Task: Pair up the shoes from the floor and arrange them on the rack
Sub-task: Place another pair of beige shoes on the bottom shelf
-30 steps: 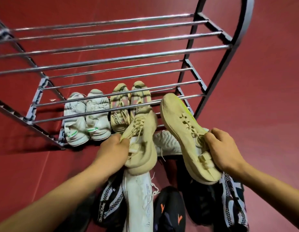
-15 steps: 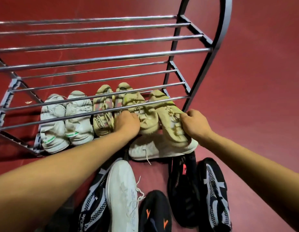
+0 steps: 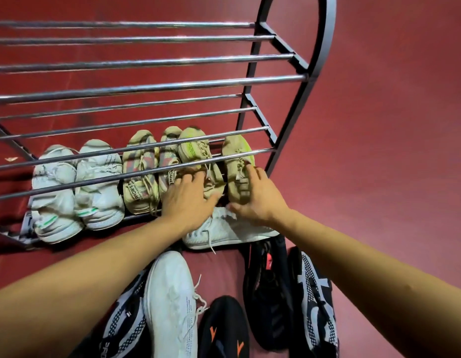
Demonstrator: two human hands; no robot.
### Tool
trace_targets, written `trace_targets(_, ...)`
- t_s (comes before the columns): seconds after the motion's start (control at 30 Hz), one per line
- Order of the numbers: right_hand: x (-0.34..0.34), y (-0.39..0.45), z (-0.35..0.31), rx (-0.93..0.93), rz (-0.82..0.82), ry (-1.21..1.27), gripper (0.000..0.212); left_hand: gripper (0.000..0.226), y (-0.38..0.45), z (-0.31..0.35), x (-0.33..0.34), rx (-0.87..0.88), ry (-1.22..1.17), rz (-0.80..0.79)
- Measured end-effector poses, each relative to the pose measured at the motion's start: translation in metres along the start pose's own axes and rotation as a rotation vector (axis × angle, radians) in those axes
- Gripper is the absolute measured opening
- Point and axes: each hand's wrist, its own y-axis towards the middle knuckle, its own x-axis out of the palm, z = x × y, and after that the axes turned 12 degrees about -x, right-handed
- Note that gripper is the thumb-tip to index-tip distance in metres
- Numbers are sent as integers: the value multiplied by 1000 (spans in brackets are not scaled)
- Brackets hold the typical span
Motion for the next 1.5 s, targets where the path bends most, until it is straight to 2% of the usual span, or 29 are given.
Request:
trace_targets(0.03, 1, -1, 4, -25, -88, -136, 95, 67, -2, -3, 2, 51, 90, -42)
trace_targets(0.07, 1, 0, 6, -31, -145, -234, 89, 74, -1, -5, 3, 76, 139, -89)
trace_targets(0.1, 1, 3, 7, -32, -156, -277, 74, 73, 1, -6, 3, 86, 145, -117)
trace_targets(0.17, 2, 11, 5, -80, -83, -283, 43, 54, 6, -3, -1, 99, 65, -99)
trace_targets(0.23, 5, 18, 2, -140, 13, -280, 34, 37, 11, 0, -5, 129, -9, -40)
trace_targets(0.3, 9, 20, 3, -150, 52, -279, 36, 30, 16, -1, -7, 134, -57, -11)
trace_targets(0.43, 27, 9, 13, -102, 40, -195, 56, 22, 15, 5, -4, 89, -130, 11)
trace_targets(0.53, 30, 4, 18, -68, 118, -70, 47, 10, 13, 13, 5, 98, -133, 40)
trace_targets(0.63, 25, 8, 18, 30, 133, -42, 45, 10, 18, 11, 6, 115, -93, 20)
trace_targets(0.67, 25, 9, 17, 48, 124, -42, 46, 14, 19, 11, 4, 112, -79, -7)
trace_targets(0.77, 29, 12, 12, 27, 50, -95, 53, 49, 23, 14, -1, 95, 51, -130)
trace_targets(0.8, 31, 13, 10, 15, 17, -116, 55, 52, 24, 15, -1, 101, 90, -155)
trace_targets(0.9, 30, 18, 7, 23, 9, -126, 41, 35, 28, 16, 4, 150, 48, -139)
trace_targets(1.03, 22, 11, 11, 49, 175, -24, 19, 25, 25, 3, 10, 134, -181, -149)
trace_targets(1.17, 15, 4, 21, -12, 224, -42, 20, 24, 32, -12, 22, 134, -295, -217)
trace_targets(1.27, 17, 8, 23, -64, 129, -101, 13, 42, 38, -9, 30, 122, -254, -248)
trace_targets(1.33, 21, 12, 26, -68, 60, -108, 20, 55, 41, -5, 33, 100, -239, -268)
trace_targets(1.5, 28, 11, 39, -44, 59, -4, 49, 65, 41, -1, 37, 111, -181, -278)
